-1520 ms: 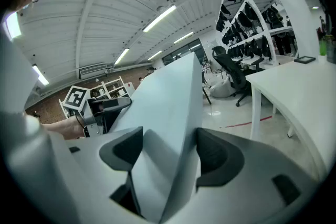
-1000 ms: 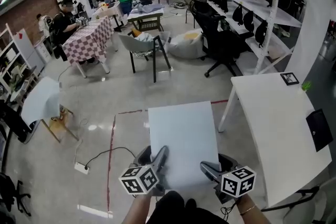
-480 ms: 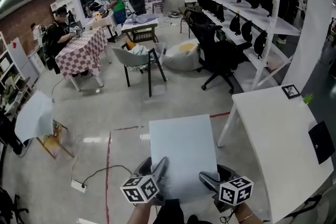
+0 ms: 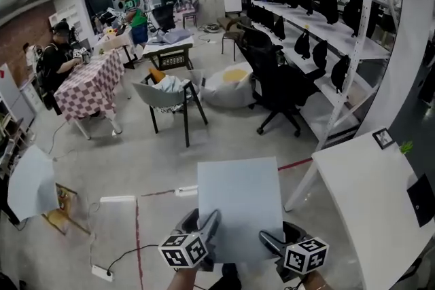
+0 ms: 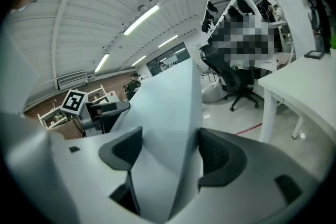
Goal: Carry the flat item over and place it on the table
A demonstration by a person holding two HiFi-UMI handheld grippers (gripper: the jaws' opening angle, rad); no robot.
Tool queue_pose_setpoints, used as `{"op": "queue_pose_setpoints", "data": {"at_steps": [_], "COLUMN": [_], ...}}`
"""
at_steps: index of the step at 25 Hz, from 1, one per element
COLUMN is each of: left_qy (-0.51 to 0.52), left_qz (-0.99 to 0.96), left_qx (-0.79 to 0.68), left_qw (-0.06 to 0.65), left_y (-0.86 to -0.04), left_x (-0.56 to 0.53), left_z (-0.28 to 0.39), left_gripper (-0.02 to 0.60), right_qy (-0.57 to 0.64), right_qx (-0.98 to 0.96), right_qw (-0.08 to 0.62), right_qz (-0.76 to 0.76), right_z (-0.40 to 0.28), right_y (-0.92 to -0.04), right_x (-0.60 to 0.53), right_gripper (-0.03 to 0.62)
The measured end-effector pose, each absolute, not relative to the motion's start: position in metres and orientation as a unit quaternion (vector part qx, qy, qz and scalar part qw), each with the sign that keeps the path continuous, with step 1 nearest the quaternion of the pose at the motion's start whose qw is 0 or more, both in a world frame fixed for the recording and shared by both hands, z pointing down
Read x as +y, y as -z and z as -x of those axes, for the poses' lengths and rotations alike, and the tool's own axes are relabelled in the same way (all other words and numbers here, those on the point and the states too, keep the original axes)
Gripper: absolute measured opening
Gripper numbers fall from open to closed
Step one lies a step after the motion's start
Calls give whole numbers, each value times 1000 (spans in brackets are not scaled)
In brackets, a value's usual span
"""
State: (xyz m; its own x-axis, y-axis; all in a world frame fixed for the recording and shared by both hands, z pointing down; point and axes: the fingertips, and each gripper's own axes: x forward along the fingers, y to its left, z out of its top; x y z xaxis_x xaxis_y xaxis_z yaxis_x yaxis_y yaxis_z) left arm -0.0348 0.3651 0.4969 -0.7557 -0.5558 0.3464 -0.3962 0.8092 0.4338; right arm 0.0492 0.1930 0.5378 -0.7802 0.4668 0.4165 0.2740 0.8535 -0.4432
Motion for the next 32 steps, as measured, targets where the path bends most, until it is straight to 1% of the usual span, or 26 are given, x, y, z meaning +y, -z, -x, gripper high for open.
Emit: {"op": "queue_pose_setpoints", "data": {"at_steps": [6, 16, 23, 32], "left_qy": [155, 156, 139, 121], "left_qz": [-293, -332, -358, -414], "left_qx": [-912, -891, -884, -864], "left_qw": [240, 268, 267, 258], "left_y": [-494, -508, -504, -492], "left_x": [368, 329, 272, 169], "left_z": [99, 153, 194, 243], "left_gripper": [281, 281, 281, 281], "right_qy": [-196, -206, -216, -221], "right_qx": [-931, -933, -939, -949], "right_qw": [262, 272, 255, 223], "right_qz": [164, 113, 86, 32], "right_z": [3, 40, 72, 106], "right_y": [-537, -545, -543, -535], "right_x": [203, 173, 124, 35], "right_gripper": [327, 328, 331, 333]}}
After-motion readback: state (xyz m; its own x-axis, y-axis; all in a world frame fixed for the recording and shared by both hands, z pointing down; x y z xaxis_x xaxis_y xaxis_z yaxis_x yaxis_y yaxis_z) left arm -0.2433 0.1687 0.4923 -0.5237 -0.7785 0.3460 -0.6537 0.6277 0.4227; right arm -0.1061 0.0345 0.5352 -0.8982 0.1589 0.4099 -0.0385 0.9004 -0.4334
